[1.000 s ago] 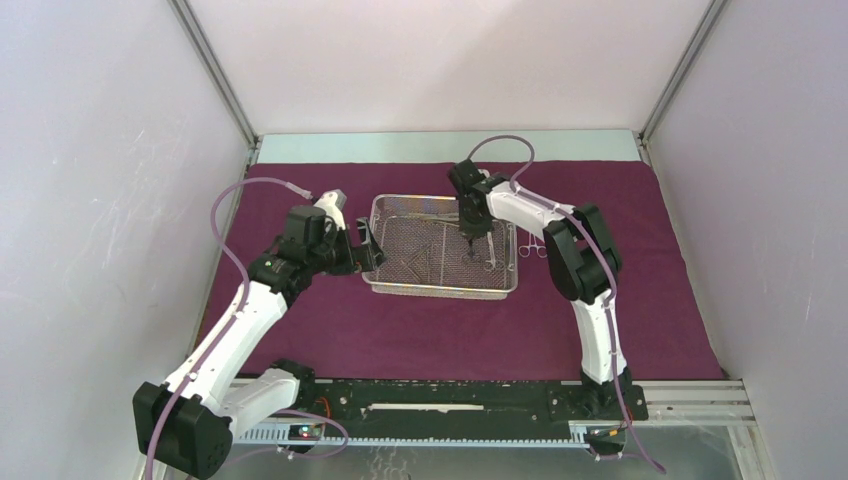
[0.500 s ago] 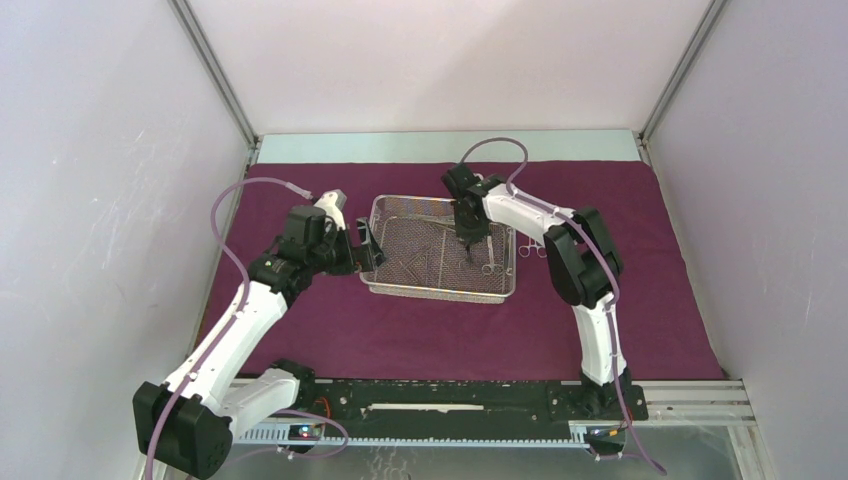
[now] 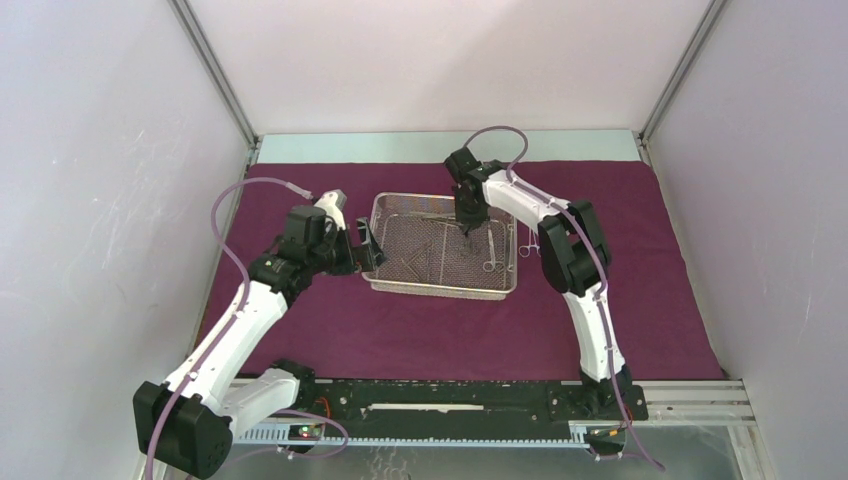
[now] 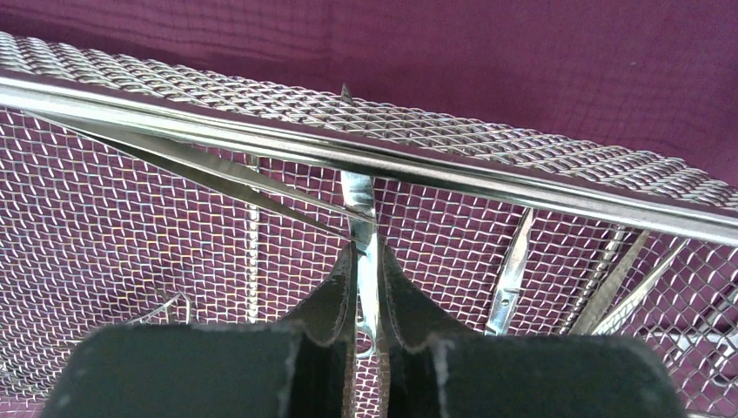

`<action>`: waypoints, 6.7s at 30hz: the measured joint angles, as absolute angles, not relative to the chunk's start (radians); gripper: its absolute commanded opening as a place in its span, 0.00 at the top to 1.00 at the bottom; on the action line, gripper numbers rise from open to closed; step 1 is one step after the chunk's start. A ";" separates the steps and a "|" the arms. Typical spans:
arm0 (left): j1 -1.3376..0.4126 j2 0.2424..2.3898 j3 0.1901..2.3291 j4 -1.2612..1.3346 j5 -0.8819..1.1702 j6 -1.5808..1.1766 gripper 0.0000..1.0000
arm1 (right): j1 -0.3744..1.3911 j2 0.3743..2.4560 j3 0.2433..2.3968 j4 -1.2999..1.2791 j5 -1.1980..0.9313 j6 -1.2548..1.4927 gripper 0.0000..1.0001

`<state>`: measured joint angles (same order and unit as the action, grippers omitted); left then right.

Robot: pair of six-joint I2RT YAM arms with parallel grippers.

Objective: Open and lay out the surgical kit
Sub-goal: Pick up the medical item from the container, then place the medical item in the surgical kit.

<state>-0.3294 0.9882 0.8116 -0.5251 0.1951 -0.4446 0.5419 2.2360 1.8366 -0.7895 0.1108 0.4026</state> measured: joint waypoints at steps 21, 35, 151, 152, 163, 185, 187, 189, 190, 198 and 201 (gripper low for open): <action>-0.329 0.996 0.812 -0.525 0.195 -0.445 0.00 | 0.508 2.339 2.027 -0.850 0.096 0.307 0.93; -0.329 1.001 0.812 -0.525 0.196 -0.445 0.00 | 0.526 2.363 2.076 -0.853 0.112 0.278 0.85; -0.329 1.013 0.812 -0.517 0.217 -0.446 0.00 | 0.506 2.357 2.139 -1.033 0.055 0.326 0.87; -0.329 1.013 0.812 -0.517 0.217 -0.446 0.00 | 0.506 2.348 2.138 -1.034 0.057 0.324 0.87; -0.329 1.013 0.812 -0.517 0.218 -0.446 0.00 | 0.511 2.264 2.136 -1.037 0.094 0.319 0.88; -0.329 1.012 0.812 -0.497 0.246 -0.453 0.00 | 0.512 1.795 1.633 -0.968 0.123 0.350 0.88; -0.329 1.012 0.812 -0.495 0.250 -0.455 0.00 | 0.511 1.734 1.563 -0.955 0.122 0.356 0.88; -0.329 1.012 0.812 -0.495 0.251 -0.455 0.00 | 0.510 1.671 1.488 -0.942 0.122 0.364 0.88; -0.329 1.012 0.812 -0.495 0.251 -0.455 0.00 | 0.509 1.641 1.452 -0.939 0.122 0.366 0.88; -0.329 1.012 0.812 -0.493 0.263 -0.463 0.00 | 0.506 1.454 1.240 -0.937 0.123 0.402 0.87; -0.329 1.012 0.812 -0.487 0.269 -0.466 0.00 | 0.511 1.390 1.169 -0.933 0.125 0.424 0.87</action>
<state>-0.3294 1.0122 0.8116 -0.4873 0.2687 -0.4656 0.5110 1.3903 1.1690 -0.9329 0.1253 0.4244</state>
